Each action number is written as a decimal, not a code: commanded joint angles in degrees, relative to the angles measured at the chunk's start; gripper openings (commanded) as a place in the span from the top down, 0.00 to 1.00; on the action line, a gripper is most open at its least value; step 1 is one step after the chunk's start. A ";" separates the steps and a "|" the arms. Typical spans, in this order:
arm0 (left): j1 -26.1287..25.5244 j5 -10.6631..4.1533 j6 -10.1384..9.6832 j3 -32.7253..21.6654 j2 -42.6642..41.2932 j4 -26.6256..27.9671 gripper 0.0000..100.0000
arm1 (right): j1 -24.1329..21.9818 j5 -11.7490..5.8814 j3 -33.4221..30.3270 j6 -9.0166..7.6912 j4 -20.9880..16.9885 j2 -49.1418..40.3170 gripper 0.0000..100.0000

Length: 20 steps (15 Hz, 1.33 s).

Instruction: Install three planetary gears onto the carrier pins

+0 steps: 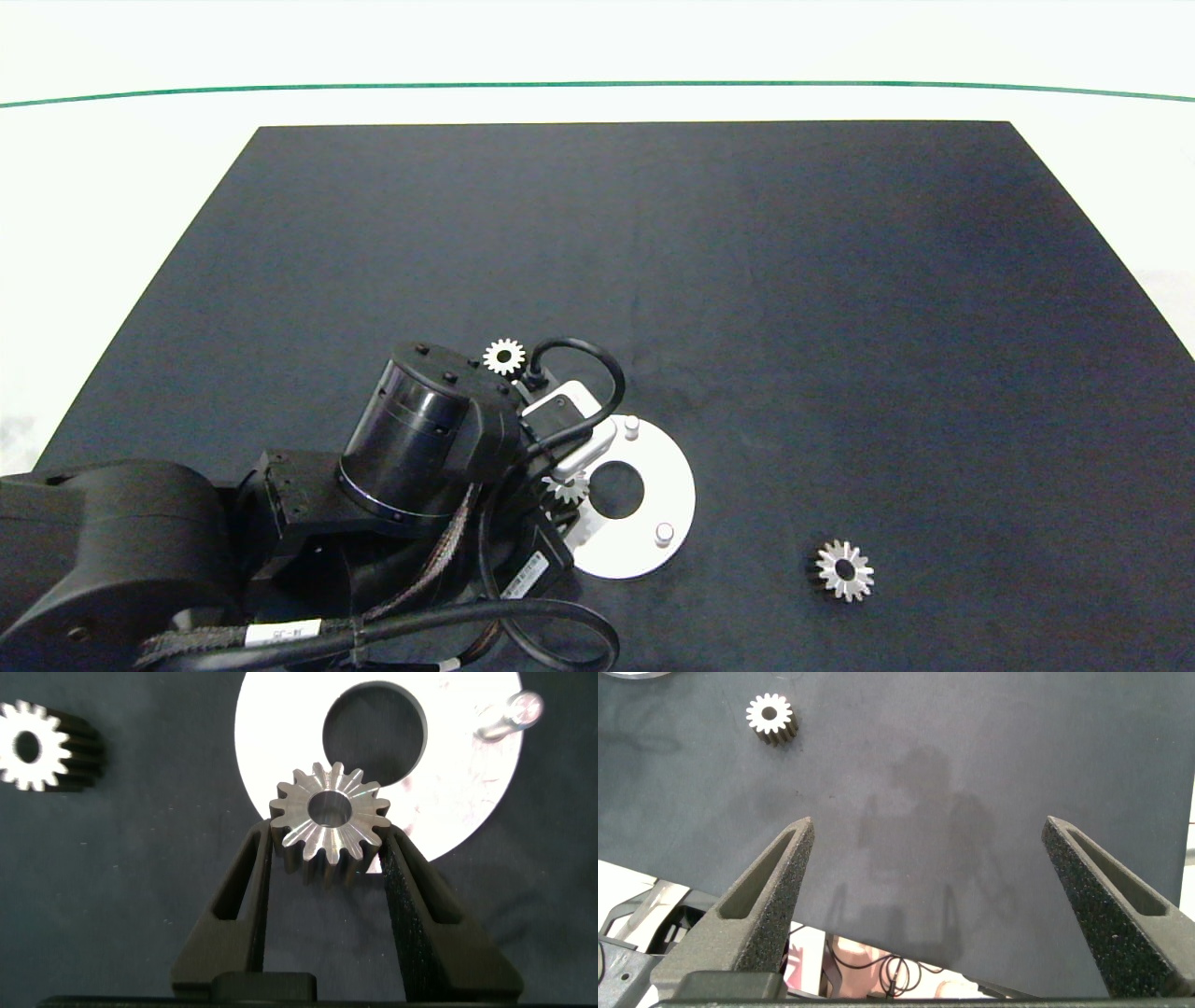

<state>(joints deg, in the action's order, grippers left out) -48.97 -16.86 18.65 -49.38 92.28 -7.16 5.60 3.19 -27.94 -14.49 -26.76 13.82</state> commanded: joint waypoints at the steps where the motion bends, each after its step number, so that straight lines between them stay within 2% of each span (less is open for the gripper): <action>1: 0.10 -0.10 0.16 -0.01 -1.49 0.04 1.00 | 0.03 0.06 0.08 -0.10 -0.14 0.06 0.00; 6: 0.10 -0.10 -0.37 1.40 -3.34 -0.40 1.00 | 0.03 0.06 0.08 -0.10 -0.14 -0.03 0.00; 9: 0.19 0.16 -2.30 2.54 -5.80 -0.75 1.00 | 0.03 0.06 0.43 -0.10 -0.14 -0.03 0.00; 11: 0.54 0.25 -2.57 4.12 -6.15 -3.65 1.00 | 0.03 0.06 0.52 -0.10 -0.14 -0.11 0.00; 14: 0.89 0.34 -2.83 9.04 -5.62 -12.18 1.00 | 0.03 0.06 0.52 -0.10 -0.22 -0.20 0.00; 20: 0.72 0.34 -3.97 11.42 -5.97 -13.50 1.00 | 0.03 0.06 0.61 -0.18 -0.22 -0.03 0.00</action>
<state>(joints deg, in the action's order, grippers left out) -48.15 -16.40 14.65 -38.17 86.33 -20.55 5.51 3.19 -27.33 -14.58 -26.82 13.71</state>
